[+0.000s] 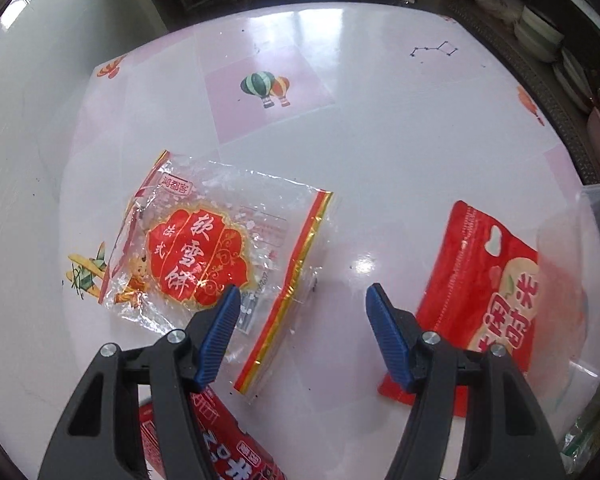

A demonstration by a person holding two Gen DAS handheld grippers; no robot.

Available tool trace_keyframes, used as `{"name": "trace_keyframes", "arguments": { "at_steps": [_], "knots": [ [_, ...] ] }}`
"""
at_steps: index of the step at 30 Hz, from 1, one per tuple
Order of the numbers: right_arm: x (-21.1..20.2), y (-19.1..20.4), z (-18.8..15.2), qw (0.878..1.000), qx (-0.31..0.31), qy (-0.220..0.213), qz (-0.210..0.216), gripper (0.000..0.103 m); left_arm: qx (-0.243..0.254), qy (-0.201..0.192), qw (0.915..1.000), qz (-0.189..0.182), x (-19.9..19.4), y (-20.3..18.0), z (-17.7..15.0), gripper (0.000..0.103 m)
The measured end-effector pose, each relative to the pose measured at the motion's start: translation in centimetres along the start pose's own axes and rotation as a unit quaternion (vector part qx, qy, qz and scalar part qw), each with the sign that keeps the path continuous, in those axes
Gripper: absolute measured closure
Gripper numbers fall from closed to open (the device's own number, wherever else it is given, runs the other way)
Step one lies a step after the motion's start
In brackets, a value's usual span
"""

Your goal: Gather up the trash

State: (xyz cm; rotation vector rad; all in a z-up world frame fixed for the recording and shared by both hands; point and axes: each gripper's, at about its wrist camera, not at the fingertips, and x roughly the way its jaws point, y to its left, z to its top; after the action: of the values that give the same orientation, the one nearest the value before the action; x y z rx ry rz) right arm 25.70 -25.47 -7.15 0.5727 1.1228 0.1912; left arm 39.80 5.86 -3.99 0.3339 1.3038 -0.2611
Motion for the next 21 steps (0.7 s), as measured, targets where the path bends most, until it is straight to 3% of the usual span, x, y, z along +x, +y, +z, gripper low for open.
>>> {"name": "trace_keyframes", "arguments": {
  "at_steps": [3, 5, 7, 10, 17, 21],
  "knots": [
    [-0.4, -0.4, 0.2, 1.0, 0.001, -0.003, 0.005, 0.101, 0.005, 0.017, 0.9998, -0.003, 1.3, 0.2, 0.3, 0.053],
    [-0.3, -0.4, 0.2, 1.0, 0.002, -0.004, 0.007, 0.101, 0.004, 0.012, 0.9999, -0.005, 1.2, 0.4, 0.4, 0.061],
    [-0.3, -0.6, 0.1, 1.0, 0.002, -0.004, 0.01, 0.101, 0.007, 0.011, 0.9999, -0.007, 1.0, 0.5, 0.4, 0.077],
    [-0.1, -0.9, -0.1, 1.0, 0.007, -0.004, 0.014, 0.101, 0.016, 0.006, 0.9998, 0.0, 1.0, 0.5, 0.4, 0.088],
    [-1.2, -1.1, -0.3, 0.999, 0.015, -0.016, 0.027, 0.101, 0.035, -0.04, 0.9984, 0.021, -2.6, 0.4, 0.6, 0.094],
    [-2.5, -1.8, -0.4, 0.999, 0.022, -0.029, 0.034, 0.101, 0.058, -0.096, 0.9936, -0.014, -8.4, -1.6, -1.1, 0.094]
  ]
}}
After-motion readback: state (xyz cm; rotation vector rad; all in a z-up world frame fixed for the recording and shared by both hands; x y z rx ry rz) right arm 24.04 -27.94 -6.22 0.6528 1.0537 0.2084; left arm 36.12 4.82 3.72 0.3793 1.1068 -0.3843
